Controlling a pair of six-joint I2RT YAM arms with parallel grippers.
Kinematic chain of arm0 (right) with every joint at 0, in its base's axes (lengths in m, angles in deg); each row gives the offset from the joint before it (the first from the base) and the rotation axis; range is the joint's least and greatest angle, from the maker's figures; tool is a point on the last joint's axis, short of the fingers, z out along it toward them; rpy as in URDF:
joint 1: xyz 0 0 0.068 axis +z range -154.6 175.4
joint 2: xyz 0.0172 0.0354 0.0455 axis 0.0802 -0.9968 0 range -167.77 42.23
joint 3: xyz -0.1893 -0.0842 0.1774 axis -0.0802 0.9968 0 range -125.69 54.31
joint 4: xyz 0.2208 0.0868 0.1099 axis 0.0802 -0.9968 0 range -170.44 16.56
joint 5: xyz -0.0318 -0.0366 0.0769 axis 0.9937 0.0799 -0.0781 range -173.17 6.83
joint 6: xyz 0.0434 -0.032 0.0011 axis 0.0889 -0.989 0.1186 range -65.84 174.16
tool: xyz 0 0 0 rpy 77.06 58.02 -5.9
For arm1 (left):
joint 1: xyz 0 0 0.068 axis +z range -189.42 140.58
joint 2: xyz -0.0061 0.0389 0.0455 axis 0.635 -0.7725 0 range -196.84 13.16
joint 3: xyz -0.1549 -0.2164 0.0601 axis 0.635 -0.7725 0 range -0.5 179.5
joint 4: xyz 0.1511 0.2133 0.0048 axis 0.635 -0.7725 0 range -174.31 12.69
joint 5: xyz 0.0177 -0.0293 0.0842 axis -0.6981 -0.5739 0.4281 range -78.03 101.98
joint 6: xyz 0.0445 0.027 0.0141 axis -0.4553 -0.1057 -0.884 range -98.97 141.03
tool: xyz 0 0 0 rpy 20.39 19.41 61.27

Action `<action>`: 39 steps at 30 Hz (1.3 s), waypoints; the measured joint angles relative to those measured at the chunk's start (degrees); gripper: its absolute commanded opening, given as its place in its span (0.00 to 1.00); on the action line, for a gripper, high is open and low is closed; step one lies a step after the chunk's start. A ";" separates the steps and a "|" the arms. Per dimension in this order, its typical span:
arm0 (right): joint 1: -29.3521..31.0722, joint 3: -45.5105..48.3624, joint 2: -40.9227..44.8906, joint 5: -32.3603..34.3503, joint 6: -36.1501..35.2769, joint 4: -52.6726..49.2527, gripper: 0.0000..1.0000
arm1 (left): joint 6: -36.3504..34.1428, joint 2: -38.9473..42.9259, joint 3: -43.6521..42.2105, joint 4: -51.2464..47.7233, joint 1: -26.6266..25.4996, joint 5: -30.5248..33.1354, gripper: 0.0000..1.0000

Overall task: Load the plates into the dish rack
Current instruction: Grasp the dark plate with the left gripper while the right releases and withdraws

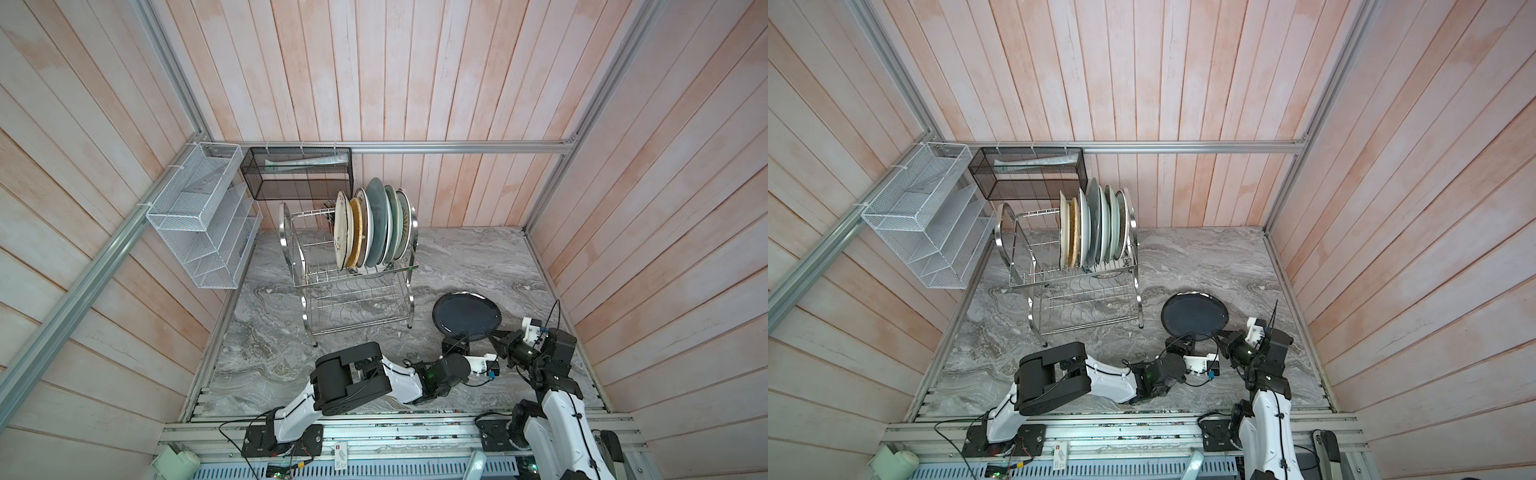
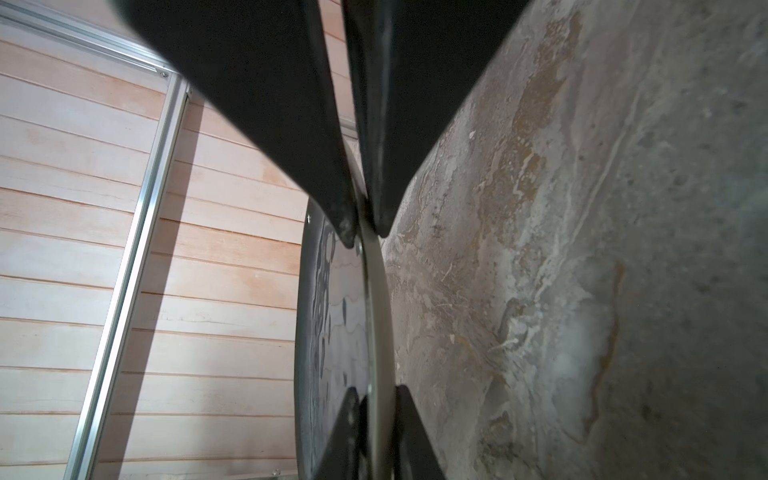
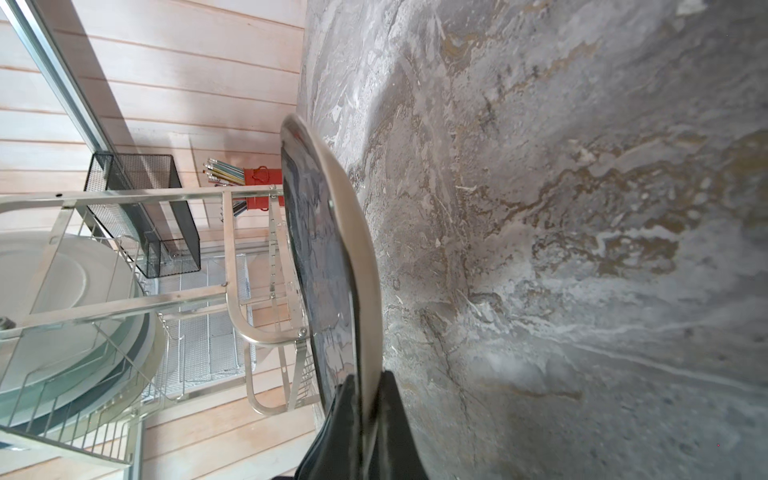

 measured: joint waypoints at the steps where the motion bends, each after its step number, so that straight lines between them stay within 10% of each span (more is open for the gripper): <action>1: 0.00 -0.04 0.04 -0.04 -0.11 0.00 0.04 | -0.26 0.00 0.00 0.11 -0.04 0.15 0.00; 15: 0.00 -8.17 -1.27 0.76 -2.47 1.01 0.96 | 6.60 8.15 -8.81 -3.58 -1.62 1.11 0.00; 39: -0.02 -18.80 -2.43 9.09 -5.38 1.11 0.98 | 37.92 58.07 -20.31 -44.89 -8.96 -17.94 0.00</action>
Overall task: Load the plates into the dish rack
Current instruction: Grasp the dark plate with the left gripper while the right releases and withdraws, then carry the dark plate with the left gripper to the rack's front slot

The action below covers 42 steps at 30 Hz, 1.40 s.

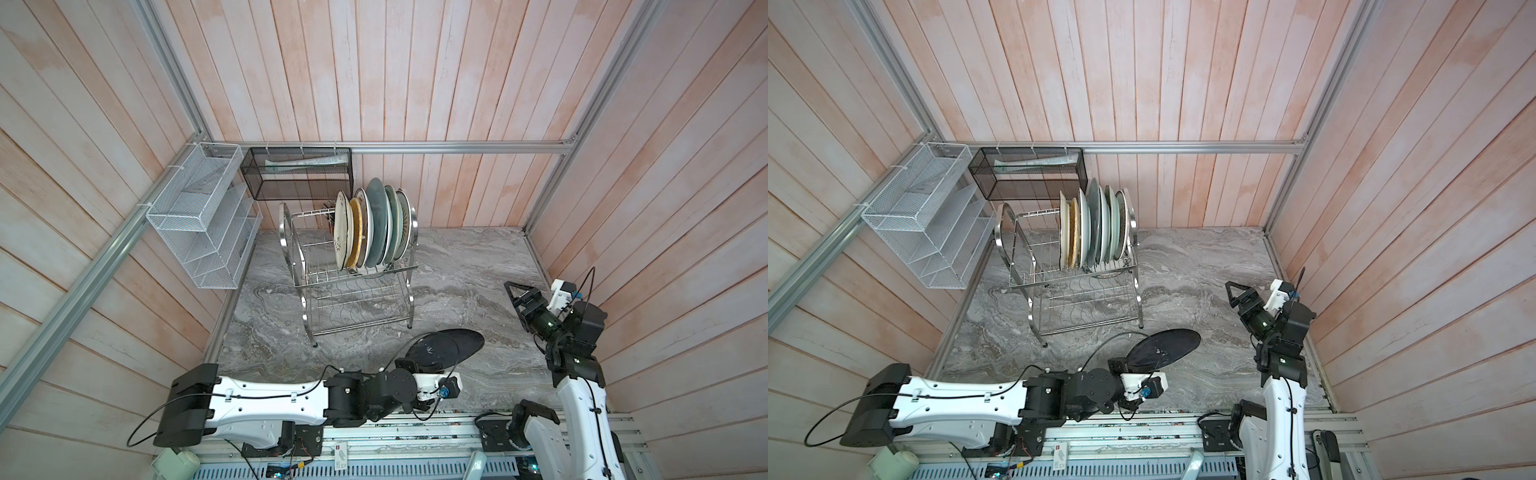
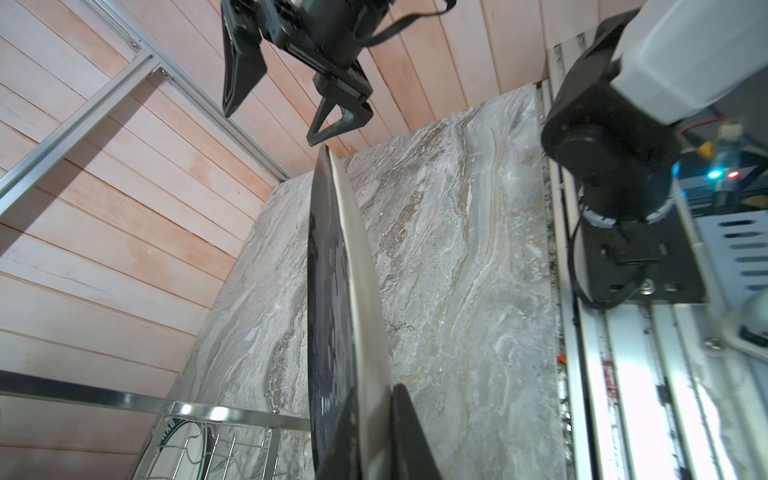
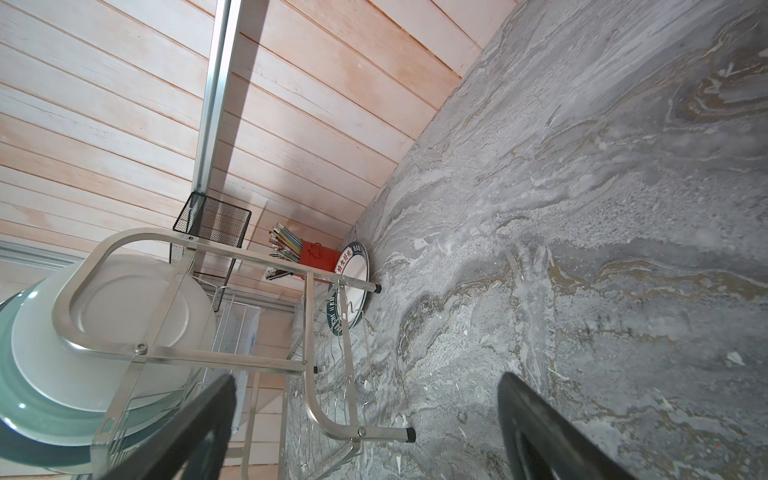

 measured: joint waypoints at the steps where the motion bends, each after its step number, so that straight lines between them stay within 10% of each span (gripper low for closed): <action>1: 0.00 0.02 0.02 0.11 0.00 0.13 0.98 | 0.83 2.03 0.00 -1.40 0.00 -1.16 0.00; 16: 0.28 6.56 3.06 -1.84 0.02 5.66 0.98 | 8.96 19.56 1.31 -6.84 -0.11 -10.69 0.00; 33: 21.05 9.53 2.91 -2.71 -5.95 19.82 0.98 | 3.28 14.80 20.44 14.60 0.24 4.68 0.00; 42: 31.71 9.68 -7.56 0.79 -12.07 26.77 0.98 | 5.66 6.32 35.85 11.13 16.15 8.41 0.00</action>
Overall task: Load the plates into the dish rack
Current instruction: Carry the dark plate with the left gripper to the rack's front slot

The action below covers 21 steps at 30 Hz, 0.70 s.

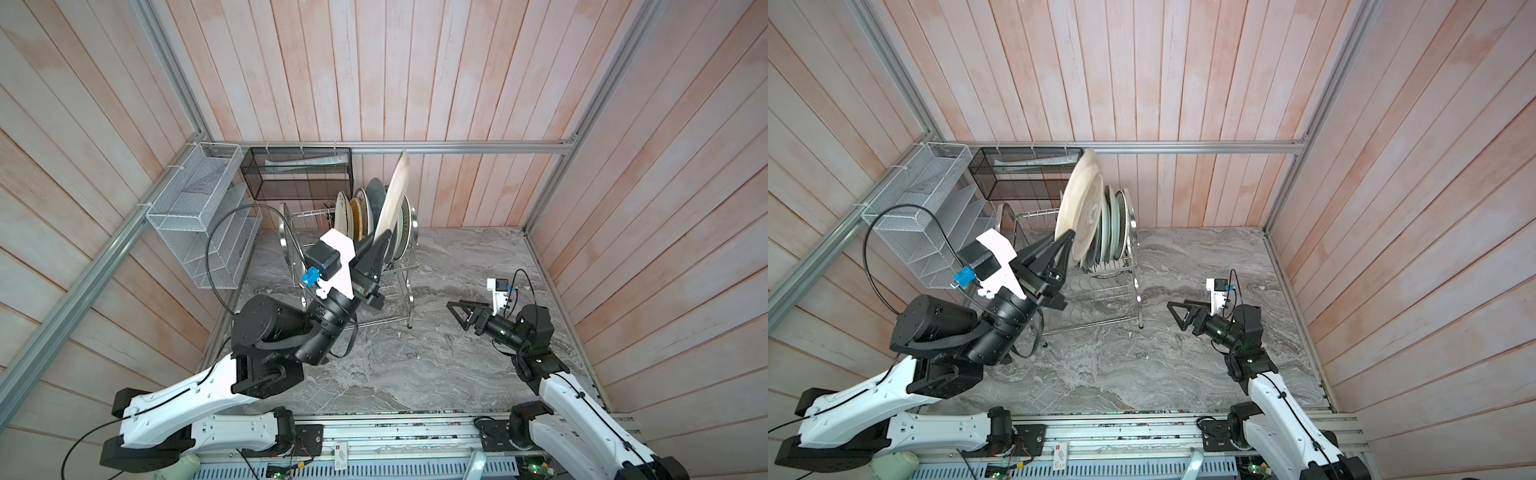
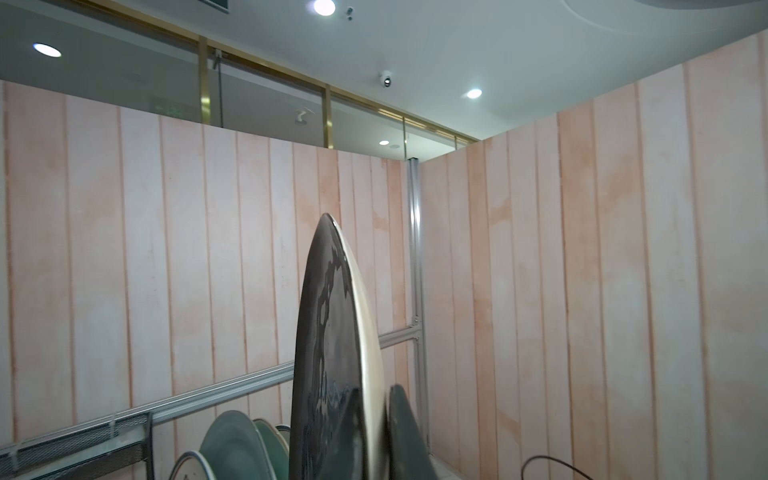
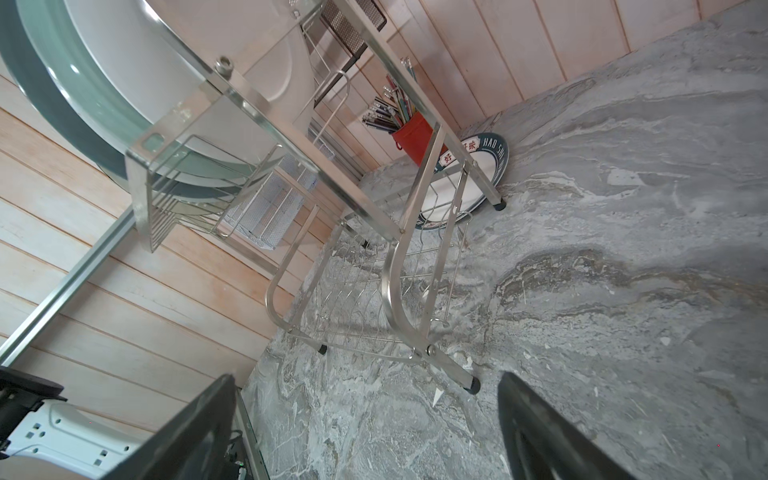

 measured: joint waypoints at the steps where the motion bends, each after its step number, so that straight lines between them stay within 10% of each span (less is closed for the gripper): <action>1: 0.48 0.13 -0.63 0.17 -0.52 0.72 0.98 | 1.20 -0.76 1.73 -1.55 2.93 -0.39 0.00; 14: 3.50 5.31 -1.75 2.84 -4.57 6.49 0.98 | 23.34 -7.76 13.14 -19.15 37.53 -13.14 0.00; 21: 5.35 5.40 -2.51 4.96 -6.05 6.43 0.98 | 35.63 -9.77 11.08 -27.36 41.13 -19.12 0.00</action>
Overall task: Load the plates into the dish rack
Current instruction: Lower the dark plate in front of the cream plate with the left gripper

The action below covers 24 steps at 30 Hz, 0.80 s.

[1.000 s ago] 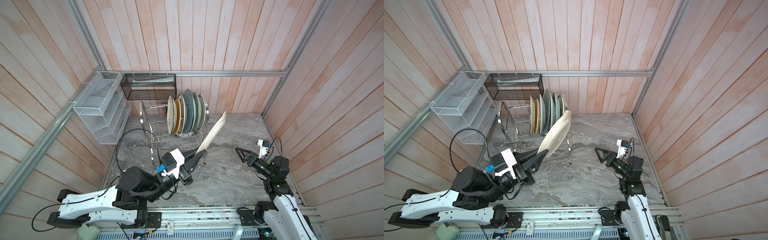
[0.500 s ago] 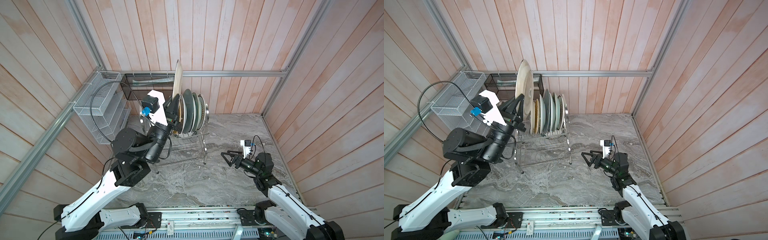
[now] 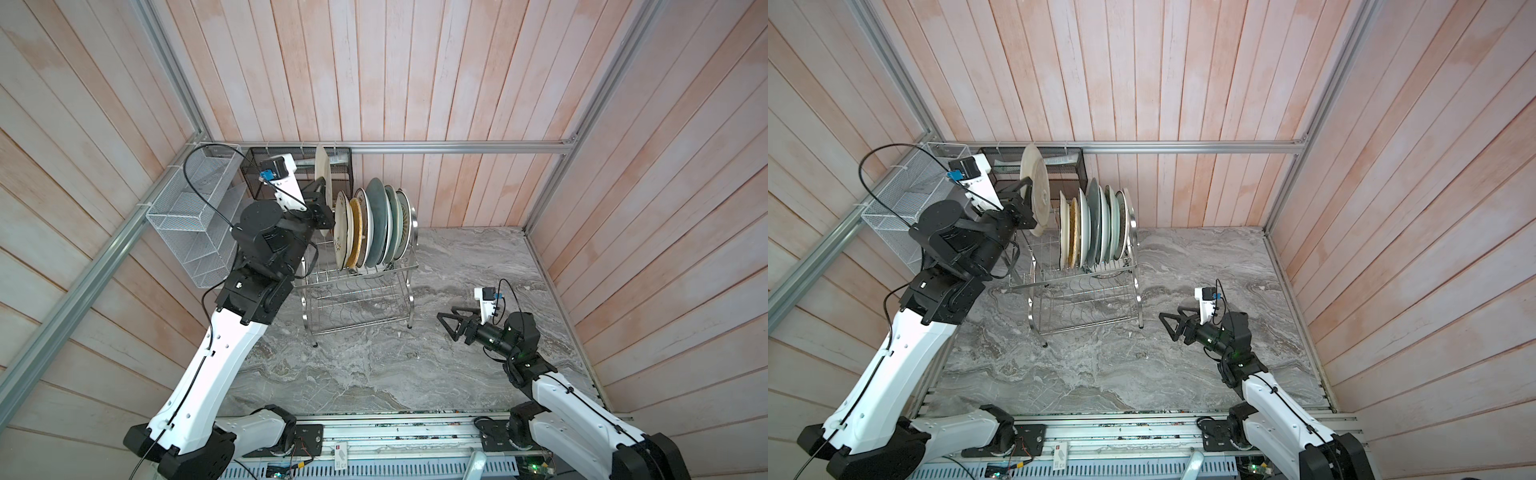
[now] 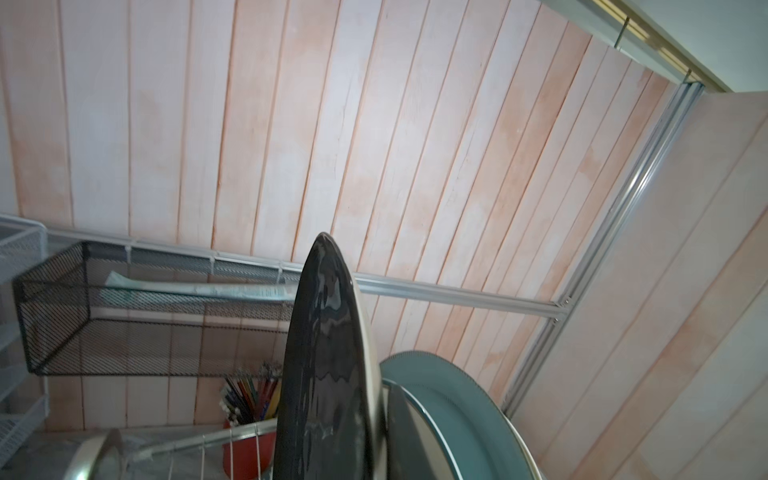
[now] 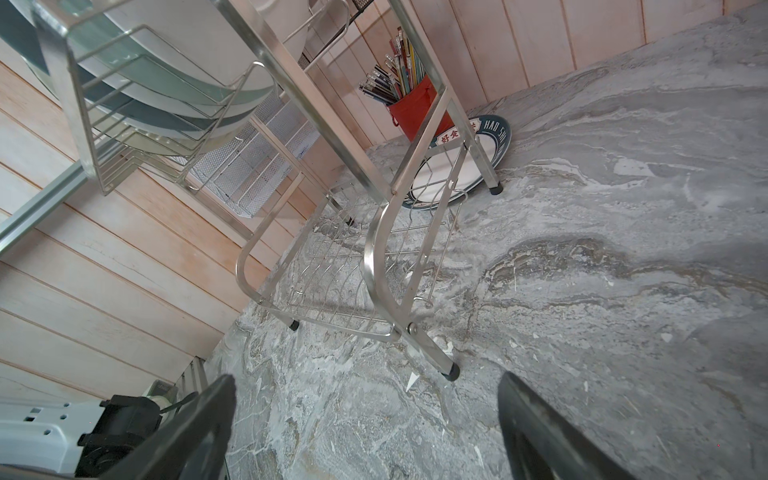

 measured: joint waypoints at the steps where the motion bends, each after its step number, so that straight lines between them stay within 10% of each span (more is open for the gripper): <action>1: 0.22 0.00 0.00 0.22 -0.07 -0.02 0.98 | 1.09 0.02 -0.79 -0.83 -0.17 -0.22 0.00; 24: 1.42 0.00 -0.83 1.73 -1.11 -0.09 0.98 | 5.68 0.63 -10.88 -2.64 -0.31 4.92 0.00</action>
